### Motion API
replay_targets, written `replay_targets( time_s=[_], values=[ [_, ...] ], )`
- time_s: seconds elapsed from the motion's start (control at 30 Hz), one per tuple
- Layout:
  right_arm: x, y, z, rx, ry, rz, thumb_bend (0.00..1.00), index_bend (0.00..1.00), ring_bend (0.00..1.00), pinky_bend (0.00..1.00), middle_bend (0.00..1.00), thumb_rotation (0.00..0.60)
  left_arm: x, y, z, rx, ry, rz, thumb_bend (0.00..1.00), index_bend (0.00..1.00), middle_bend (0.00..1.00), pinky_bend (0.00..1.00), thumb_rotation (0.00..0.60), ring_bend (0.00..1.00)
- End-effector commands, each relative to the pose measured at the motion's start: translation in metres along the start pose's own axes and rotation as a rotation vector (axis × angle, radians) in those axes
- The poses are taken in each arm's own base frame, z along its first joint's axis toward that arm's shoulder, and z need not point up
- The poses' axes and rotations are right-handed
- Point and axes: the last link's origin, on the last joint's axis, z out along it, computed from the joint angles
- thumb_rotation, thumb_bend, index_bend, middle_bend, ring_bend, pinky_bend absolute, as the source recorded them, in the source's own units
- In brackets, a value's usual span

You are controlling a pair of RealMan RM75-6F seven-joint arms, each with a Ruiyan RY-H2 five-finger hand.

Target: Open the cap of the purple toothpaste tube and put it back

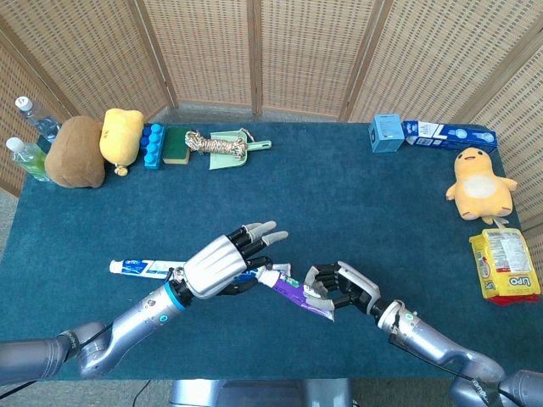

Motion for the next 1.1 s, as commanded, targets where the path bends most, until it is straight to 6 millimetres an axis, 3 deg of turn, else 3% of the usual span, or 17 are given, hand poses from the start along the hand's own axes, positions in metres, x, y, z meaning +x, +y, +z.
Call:
replay_targets(
  time_s=[0.03, 1.1],
  values=[
    [0.002, -0.001, -0.001, 0.018, -0.011, 0.035, 0.49, 0.87, 0.62, 0.72, 0.67, 0.600, 0.001, 0.000, 0.000, 0.001, 0.003, 0.003, 0.33, 0.49, 0.11, 0.17, 0.600, 0.02],
    [0.014, -0.011, 0.002, 0.100, 0.025, 0.243, 0.50, 0.87, 0.63, 0.72, 0.68, 0.600, 0.009, -0.003, -0.006, 0.011, 0.047, 0.027, 0.34, 0.49, 0.10, 0.17, 0.600, 0.02]
  ],
)
